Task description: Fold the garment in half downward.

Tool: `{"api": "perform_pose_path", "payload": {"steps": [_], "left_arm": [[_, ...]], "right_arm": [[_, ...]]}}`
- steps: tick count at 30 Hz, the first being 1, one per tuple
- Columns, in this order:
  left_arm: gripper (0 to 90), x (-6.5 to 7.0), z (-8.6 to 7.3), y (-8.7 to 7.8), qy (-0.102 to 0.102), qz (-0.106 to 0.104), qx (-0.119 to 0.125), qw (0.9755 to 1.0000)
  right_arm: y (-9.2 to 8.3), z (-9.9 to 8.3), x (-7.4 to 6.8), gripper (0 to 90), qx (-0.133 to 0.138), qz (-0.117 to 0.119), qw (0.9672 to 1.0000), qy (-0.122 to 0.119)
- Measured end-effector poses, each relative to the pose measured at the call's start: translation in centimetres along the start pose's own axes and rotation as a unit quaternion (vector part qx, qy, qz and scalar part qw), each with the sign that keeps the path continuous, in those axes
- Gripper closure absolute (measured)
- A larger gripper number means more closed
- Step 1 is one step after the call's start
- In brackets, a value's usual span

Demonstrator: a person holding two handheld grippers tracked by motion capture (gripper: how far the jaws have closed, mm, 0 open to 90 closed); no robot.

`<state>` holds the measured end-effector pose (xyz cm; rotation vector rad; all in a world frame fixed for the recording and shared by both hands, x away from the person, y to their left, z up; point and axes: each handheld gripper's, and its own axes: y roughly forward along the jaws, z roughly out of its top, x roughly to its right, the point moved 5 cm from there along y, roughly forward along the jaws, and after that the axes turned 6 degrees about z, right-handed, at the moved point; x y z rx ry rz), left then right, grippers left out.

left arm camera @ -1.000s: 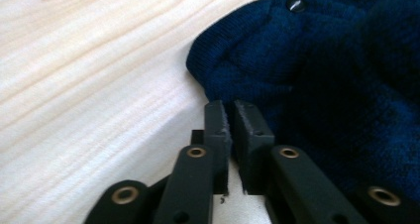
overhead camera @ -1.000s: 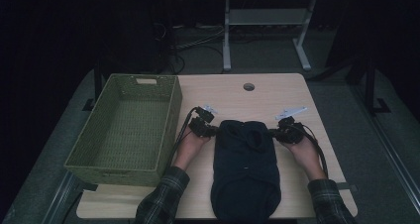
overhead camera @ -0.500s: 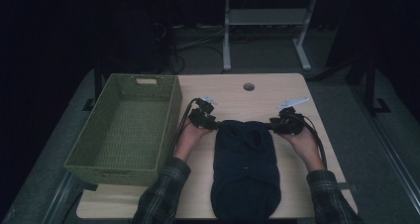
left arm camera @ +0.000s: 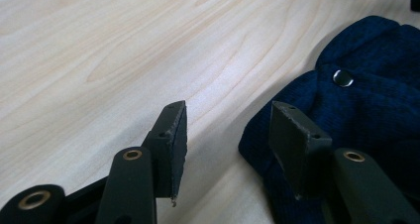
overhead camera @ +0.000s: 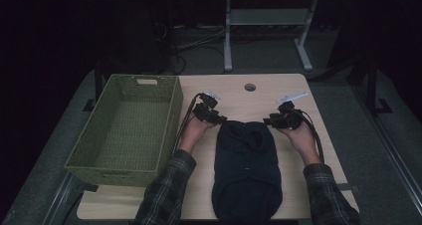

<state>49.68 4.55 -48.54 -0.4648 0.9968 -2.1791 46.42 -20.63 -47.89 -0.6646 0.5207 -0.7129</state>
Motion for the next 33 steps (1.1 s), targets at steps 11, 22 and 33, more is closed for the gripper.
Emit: {"api": "perform_pose_path", "payload": {"steps": [11,22,33], "left_arm": [[47.1,0.6,-0.1,0.4,0.012,-0.012,-0.010,0.9998],[59.4,0.8,-0.6,1.0,0.013,-0.040,-0.011,0.9991],[84.5,1.2,-0.6,0.8,0.014,-0.050,-0.019,0.9985]], "right_arm": [[1.7,-0.8,0.2,60.3,-0.030,0.015,0.9994,0.002],[2.2,-1.0,-0.2,72.1,-0.040,0.019,0.9990,-0.007],[2.2,-0.9,-0.7,85.1,-0.050,0.011,0.9987,-0.007]]}}
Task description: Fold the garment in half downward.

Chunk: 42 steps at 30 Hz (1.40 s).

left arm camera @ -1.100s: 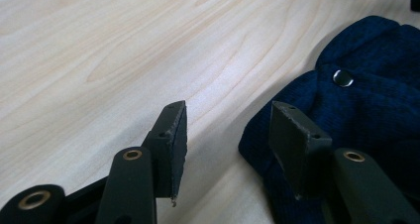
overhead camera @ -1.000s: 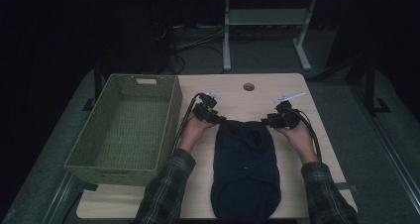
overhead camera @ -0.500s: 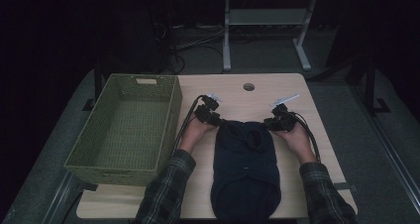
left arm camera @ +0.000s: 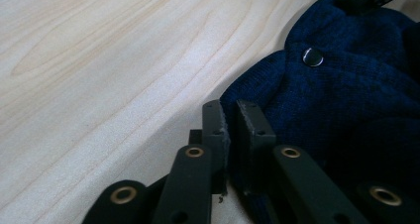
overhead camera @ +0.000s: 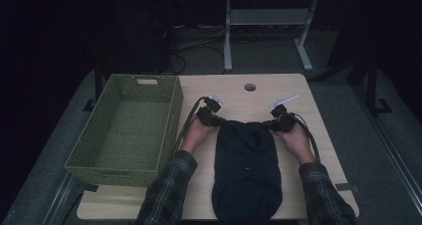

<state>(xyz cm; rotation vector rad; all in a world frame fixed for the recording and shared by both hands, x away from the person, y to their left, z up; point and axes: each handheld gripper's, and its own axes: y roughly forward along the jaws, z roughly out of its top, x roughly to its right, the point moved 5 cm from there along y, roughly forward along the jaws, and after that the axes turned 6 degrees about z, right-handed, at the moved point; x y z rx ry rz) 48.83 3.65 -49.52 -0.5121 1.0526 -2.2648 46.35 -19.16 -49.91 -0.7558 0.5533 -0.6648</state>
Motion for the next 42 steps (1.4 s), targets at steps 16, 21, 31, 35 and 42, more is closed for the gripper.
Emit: {"api": "perform_pose_path", "payload": {"steps": [16,21,31,35,42], "left_arm": [[85.3,0.5,2.2,-3.7,0.007,0.024,0.042,0.9988],[85.3,0.7,3.2,-5.2,0.019,0.034,0.054,0.9978],[85.4,0.8,5.3,-8.1,0.035,0.055,0.083,0.9944],[85.4,0.7,6.3,-9.5,0.040,0.066,0.092,0.9928],[85.3,0.9,7.7,-11.8,0.053,0.087,0.115,0.9881]], "right_arm": [[-3.4,2.4,-0.7,85.8,0.025,-0.016,0.9992,-0.027],[-4.5,3.2,-1.0,85.7,0.042,-0.017,0.9984,-0.033],[-7.4,5.6,-1.9,85.7,0.076,-0.033,0.9947,-0.060],[-8.4,6.8,-2.3,85.7,0.085,-0.038,0.9931,-0.072],[-10.7,8.8,-3.0,85.7,0.113,-0.051,0.9881,-0.091]]}}
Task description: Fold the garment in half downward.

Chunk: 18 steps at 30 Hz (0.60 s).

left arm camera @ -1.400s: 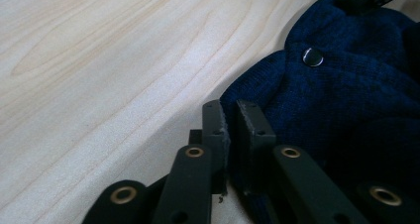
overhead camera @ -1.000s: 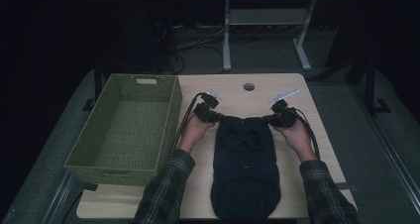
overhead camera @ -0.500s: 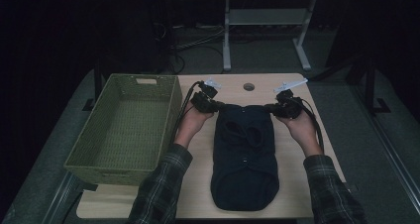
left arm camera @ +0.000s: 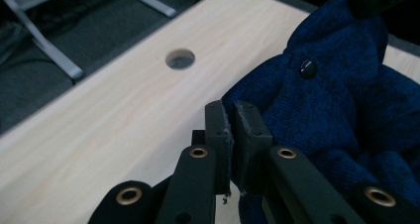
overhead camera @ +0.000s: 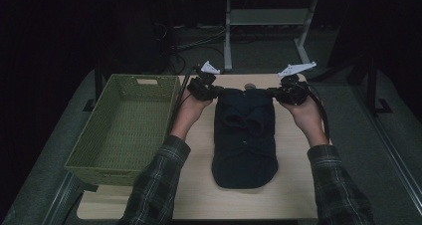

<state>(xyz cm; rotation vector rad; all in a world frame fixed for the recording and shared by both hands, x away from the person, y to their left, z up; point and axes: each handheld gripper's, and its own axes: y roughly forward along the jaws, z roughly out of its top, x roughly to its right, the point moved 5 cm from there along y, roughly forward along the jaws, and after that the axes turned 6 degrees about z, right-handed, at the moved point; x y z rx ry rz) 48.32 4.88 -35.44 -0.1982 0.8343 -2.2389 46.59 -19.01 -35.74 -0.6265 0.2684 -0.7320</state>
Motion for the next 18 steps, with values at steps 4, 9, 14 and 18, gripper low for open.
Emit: {"api": "perform_pose_path", "payload": {"steps": [4,9,14,18], "left_arm": [[85.4,0.6,-0.5,-0.3,0.007,0.001,-0.006,1.0000],[85.4,1.6,-1.2,-0.6,0.009,-0.003,-0.010,0.9999],[85.3,2.6,-1.7,-1.2,0.016,-0.006,-0.008,0.9998],[85.3,3.3,-2.2,-1.5,0.020,-0.011,-0.007,0.9997]], "right_arm": [[-0.2,-0.1,-0.5,85.7,0.000,0.000,1.0000,-0.008],[-0.1,-1.4,-1.2,85.7,-0.001,0.004,0.9999,-0.014],[-0.4,-2.5,-1.8,85.6,0.000,0.011,0.9998,-0.018],[-0.7,-3.3,-2.3,85.5,0.001,0.016,0.9997,-0.019]]}}
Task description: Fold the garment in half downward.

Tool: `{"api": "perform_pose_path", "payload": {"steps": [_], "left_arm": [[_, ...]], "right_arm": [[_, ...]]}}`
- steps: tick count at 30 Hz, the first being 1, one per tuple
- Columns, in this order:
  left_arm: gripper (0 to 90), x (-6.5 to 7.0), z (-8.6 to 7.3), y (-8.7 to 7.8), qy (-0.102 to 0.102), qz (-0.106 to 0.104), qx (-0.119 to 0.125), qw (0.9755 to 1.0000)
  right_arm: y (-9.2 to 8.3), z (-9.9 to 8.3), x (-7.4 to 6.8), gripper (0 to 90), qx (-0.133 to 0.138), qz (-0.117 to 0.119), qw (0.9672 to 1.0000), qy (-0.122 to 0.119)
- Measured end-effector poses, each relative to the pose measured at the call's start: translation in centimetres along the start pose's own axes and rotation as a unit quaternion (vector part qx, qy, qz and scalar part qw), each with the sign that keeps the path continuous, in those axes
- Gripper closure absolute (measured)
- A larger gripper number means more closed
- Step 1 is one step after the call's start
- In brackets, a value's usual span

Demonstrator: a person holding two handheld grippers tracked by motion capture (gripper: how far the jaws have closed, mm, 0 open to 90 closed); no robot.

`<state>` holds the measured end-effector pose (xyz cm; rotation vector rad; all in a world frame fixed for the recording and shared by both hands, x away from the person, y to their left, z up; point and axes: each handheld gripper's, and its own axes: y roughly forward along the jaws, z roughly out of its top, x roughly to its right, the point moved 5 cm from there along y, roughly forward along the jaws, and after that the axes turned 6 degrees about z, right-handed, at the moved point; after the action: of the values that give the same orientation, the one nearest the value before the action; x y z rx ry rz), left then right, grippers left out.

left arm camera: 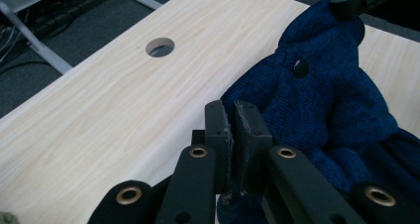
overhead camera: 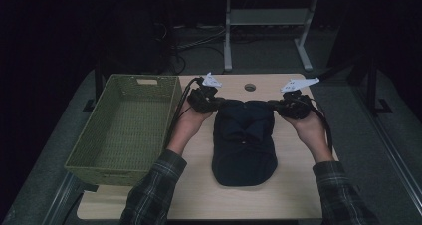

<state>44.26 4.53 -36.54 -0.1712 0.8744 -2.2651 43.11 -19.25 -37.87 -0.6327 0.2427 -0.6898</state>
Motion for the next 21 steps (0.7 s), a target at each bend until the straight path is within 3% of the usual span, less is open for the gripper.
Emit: {"api": "perform_pose_path", "payload": {"steps": [10,21], "left_arm": [[85.2,1.5,-1.8,-0.7,-0.006,-0.024,-0.007,0.9997],[85.0,3.4,-4.1,-2.0,-0.008,-0.044,-0.011,0.9989]], "right_arm": [[-0.6,-1.9,-1.7,85.4,0.002,0.021,0.9998,0.003],[-1.8,-3.6,-4.6,85.3,0.010,0.038,0.9991,-0.014]]}}
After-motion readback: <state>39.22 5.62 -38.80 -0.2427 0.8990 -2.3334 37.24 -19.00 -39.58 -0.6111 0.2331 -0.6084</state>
